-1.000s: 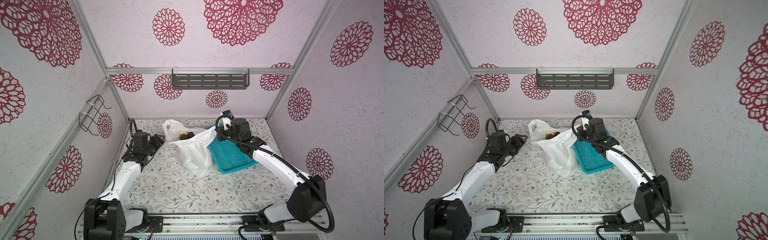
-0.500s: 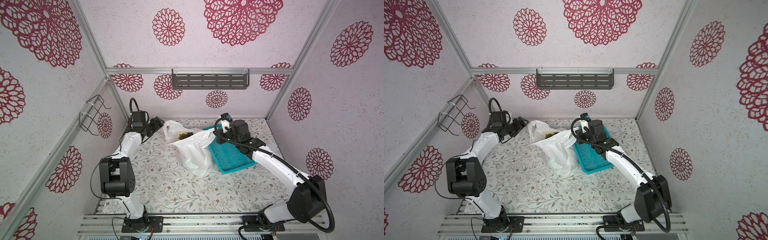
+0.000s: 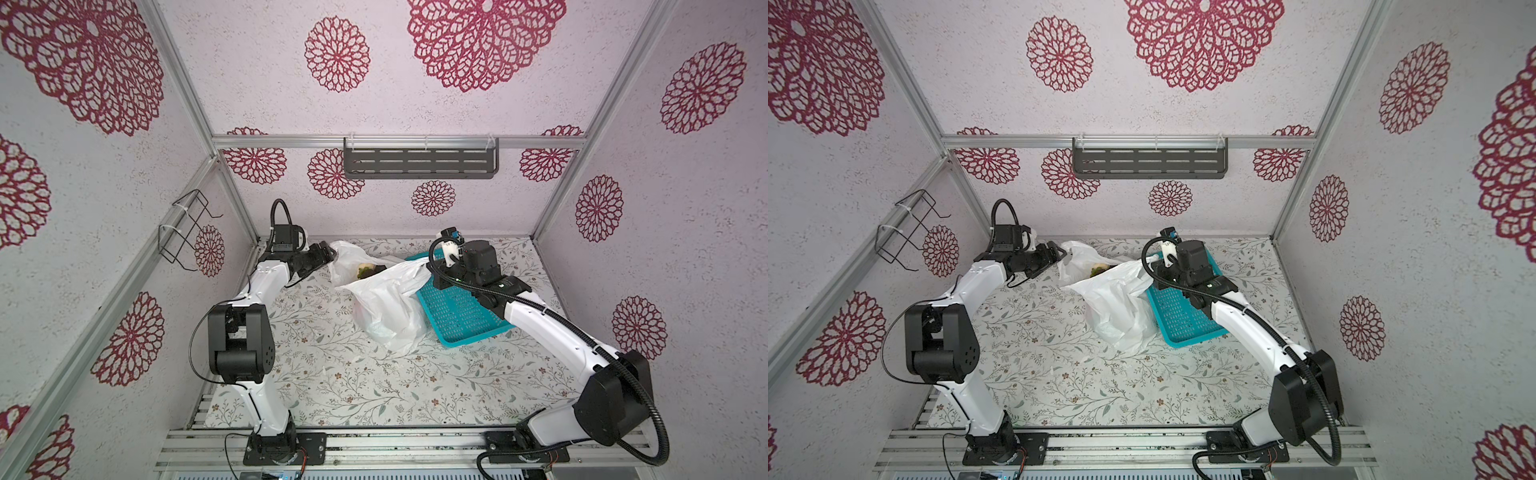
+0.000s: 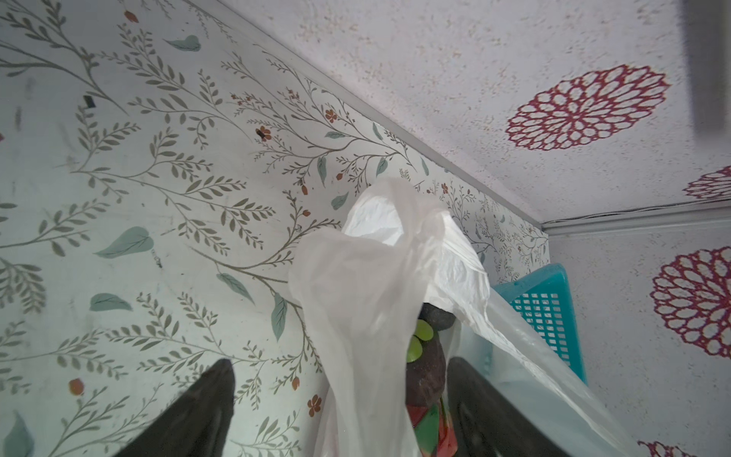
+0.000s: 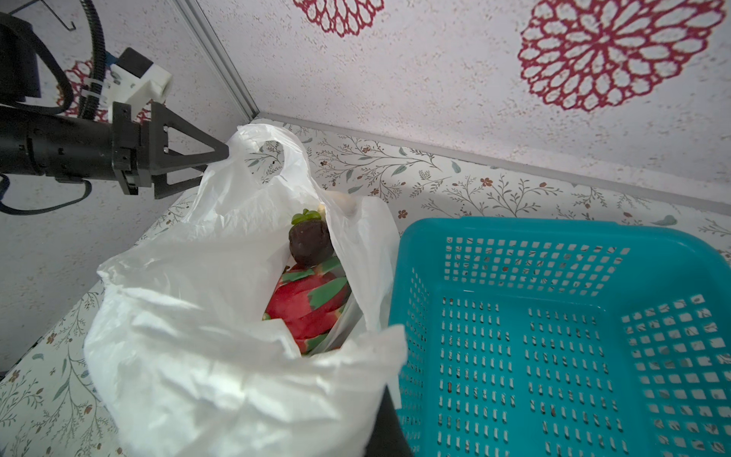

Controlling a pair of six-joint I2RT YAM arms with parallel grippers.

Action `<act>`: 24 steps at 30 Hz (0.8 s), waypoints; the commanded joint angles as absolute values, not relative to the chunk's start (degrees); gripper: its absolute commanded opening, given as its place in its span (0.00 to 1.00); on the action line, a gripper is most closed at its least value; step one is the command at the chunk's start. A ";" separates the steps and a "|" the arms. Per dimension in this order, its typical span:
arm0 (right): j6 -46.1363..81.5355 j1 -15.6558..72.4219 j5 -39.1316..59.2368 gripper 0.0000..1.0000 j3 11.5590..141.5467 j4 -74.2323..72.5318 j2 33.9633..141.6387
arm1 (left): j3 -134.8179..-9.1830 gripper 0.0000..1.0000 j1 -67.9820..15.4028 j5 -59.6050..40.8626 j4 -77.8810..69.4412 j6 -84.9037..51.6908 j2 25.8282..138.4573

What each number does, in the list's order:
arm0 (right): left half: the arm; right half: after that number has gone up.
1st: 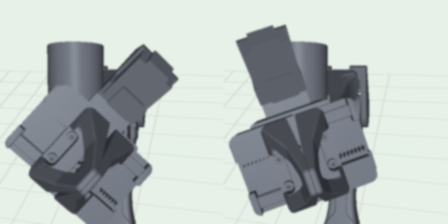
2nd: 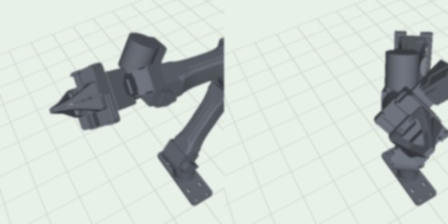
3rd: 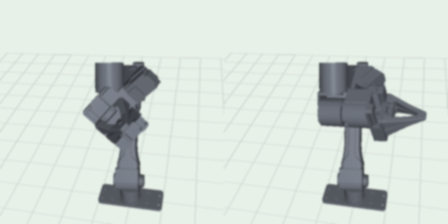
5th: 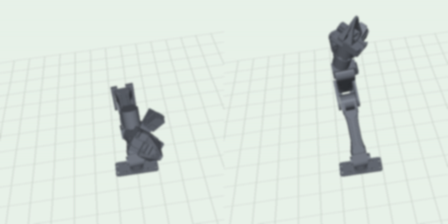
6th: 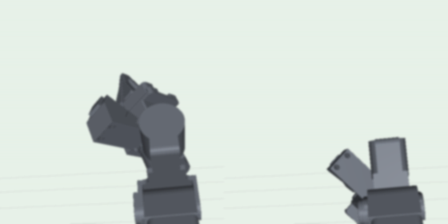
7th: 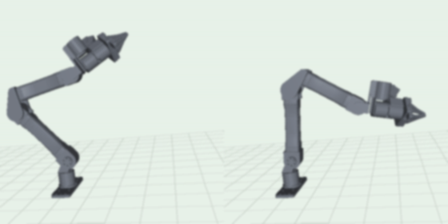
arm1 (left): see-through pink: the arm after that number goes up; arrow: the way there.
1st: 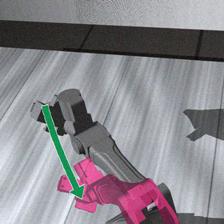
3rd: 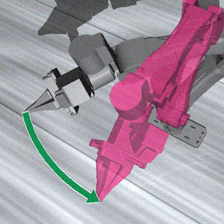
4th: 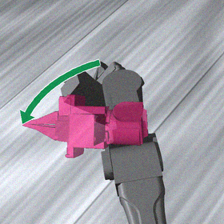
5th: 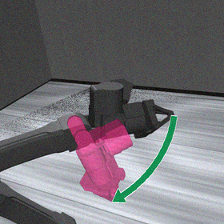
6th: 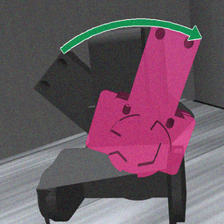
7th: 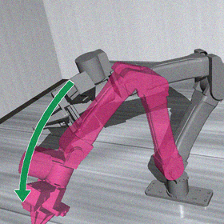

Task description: Place the fruits into the plastic bag

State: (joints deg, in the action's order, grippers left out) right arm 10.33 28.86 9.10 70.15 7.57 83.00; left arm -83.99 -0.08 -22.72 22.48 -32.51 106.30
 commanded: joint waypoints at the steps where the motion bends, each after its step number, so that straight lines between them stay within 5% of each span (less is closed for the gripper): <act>1: 9.49 28.65 9.10 0.00 70.58 7.08 80.90 | -85.78 0.84 -0.77 -24.06 20.87 -30.74 109.49; 7: 9.45 28.65 8.89 0.00 70.84 6.86 81.04 | -90.45 0.78 -1.49 -18.90 25.27 -32.34 115.99; 8: 9.49 28.65 9.09 0.00 70.76 6.86 81.04 | -90.74 0.72 -1.49 -18.75 24.53 -32.84 116.41; 12: 9.59 28.70 9.65 0.00 70.77 6.77 81.39 | -92.64 0.19 -1.91 -18.00 18.77 -35.62 116.87; 15: 9.76 28.66 10.30 0.00 70.89 6.42 81.52 | -99.13 0.00 -2.39 -17.47 19.36 -37.06 117.94; 24: 7.94 29.09 10.30 0.00 76.01 7.38 76.90 | -123.63 0.00 -6.15 -20.72 28.65 -33.75 113.68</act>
State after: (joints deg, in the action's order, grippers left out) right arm 9.91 28.93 9.89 71.85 8.40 82.61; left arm -119.92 -4.25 -18.92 26.83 -36.10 118.54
